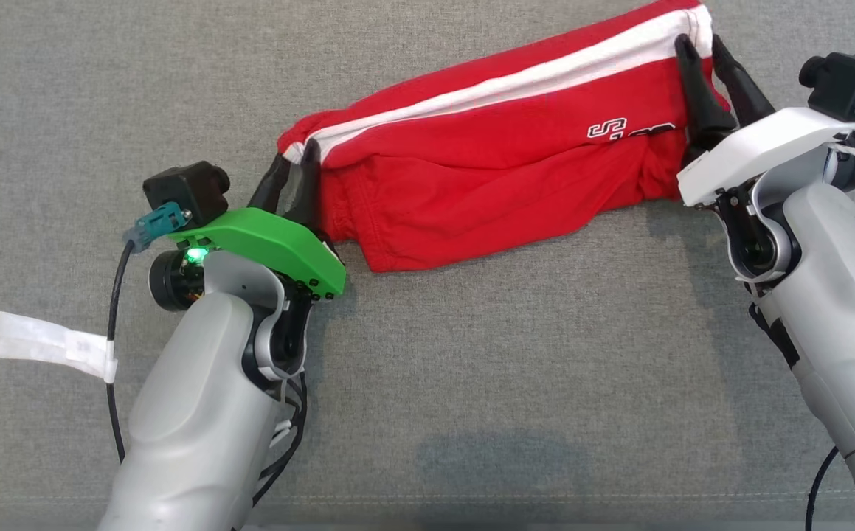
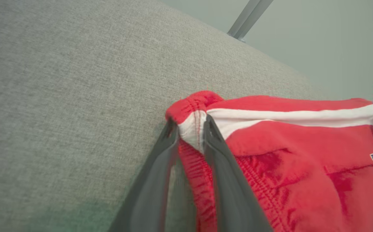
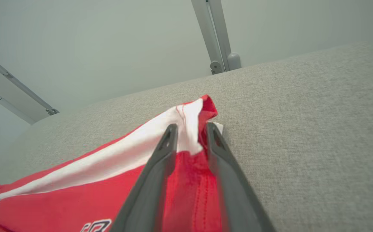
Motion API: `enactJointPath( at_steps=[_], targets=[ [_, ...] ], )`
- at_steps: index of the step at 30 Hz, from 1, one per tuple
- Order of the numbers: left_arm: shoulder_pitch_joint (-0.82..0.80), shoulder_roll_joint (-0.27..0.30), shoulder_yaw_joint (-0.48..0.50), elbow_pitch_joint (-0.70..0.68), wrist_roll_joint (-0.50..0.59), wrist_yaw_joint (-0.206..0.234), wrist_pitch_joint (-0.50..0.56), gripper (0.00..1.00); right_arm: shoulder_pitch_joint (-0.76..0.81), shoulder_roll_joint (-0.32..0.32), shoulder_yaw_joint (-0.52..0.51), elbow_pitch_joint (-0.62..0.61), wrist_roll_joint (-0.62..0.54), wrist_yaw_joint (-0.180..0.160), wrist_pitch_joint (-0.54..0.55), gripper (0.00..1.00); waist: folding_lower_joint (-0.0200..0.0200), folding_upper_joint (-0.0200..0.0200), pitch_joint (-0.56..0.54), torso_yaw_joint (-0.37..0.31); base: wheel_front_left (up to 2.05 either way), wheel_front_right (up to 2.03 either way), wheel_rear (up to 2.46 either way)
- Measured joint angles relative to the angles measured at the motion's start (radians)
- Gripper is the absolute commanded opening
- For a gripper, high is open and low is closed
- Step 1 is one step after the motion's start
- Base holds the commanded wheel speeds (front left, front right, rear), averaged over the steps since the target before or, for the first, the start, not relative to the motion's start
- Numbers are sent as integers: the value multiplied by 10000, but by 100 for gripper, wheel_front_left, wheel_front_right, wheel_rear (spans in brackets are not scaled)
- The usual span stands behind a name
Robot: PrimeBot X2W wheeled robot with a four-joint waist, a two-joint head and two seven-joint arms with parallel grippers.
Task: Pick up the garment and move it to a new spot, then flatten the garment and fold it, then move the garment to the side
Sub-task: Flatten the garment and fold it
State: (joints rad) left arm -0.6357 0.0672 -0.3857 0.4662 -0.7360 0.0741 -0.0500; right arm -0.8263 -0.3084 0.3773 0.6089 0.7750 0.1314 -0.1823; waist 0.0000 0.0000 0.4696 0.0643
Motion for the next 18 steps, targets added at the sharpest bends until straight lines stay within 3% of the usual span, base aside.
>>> enactJointPath(
  at_steps=[7, 18],
  targets=[
    [447, 96, -171, 50, 40, 48, -132, 100, 261, -17, -59, 107, 84, -2, -477, 100, 0, 0, -222, -68, 0, 0, 0],
    [2104, 828, -527, -1916, 759, 470, -685, 100, 1108, -240, -205, 86, 700, -2, -199, 100, 0, 0, -512, -260, 0, 0, 0]
  ],
)
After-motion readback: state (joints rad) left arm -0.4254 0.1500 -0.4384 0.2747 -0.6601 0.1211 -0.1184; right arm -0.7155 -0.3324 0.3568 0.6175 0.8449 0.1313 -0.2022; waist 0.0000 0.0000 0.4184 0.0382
